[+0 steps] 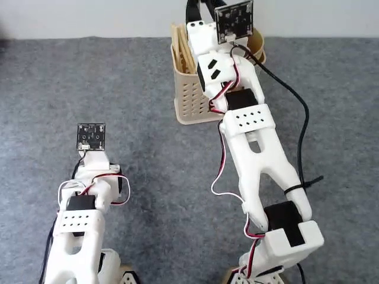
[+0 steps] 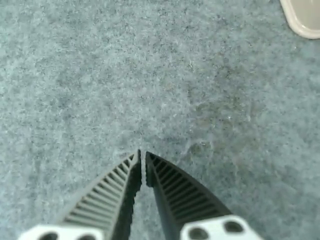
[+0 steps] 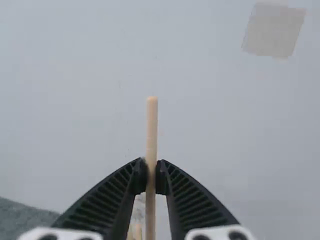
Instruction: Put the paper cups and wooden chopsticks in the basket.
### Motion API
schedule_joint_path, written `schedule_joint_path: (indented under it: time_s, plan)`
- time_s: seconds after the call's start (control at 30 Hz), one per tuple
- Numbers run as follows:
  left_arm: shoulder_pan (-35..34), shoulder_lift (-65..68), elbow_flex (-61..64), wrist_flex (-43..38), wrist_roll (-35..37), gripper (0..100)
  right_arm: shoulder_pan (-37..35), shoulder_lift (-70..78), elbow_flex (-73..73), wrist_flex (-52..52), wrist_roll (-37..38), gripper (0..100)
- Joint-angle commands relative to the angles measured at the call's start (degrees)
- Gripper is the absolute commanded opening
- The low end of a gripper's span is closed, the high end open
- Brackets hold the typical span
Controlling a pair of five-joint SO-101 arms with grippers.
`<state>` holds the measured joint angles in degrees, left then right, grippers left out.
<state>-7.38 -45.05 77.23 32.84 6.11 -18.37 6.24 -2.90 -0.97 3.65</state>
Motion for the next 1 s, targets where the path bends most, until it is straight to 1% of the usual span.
schedule_joint_path:
  time_s: [0.0,0.07,0.17,0.33,0.43,0.57,0.97]
  plan:
    - [-0.1,-1.2,-0.7,-1.1,-0.1,1,0.0,-3.5,-2.4,7.3,0.4,15.9]
    - [-0.1,-1.2,-0.7,-1.1,-0.1,1,0.0,-5.3,-2.4,11.6,0.4,19.8]
    - [-0.1,-1.2,-0.7,-1.1,-0.1,1,-0.7,-8.7,-2.4,16.4,0.2,19.7]
    - [-0.1,-1.2,-0.7,-1.1,-0.1,1,-2.3,-15.5,-2.4,27.0,-4.7,14.7]
    - [-0.1,-1.2,-0.7,-1.1,-0.1,1,-3.4,-18.2,-2.4,34.2,-5.2,10.2]
    - [-0.1,-1.2,-0.7,-1.1,-0.1,1,-4.5,-20.9,-2.3,43.6,-5.0,0.9]
    - [-0.1,-1.3,-0.5,-1.1,-0.2,1,-4.6,-29.1,-2.3,70.0,-5.3,0.8]
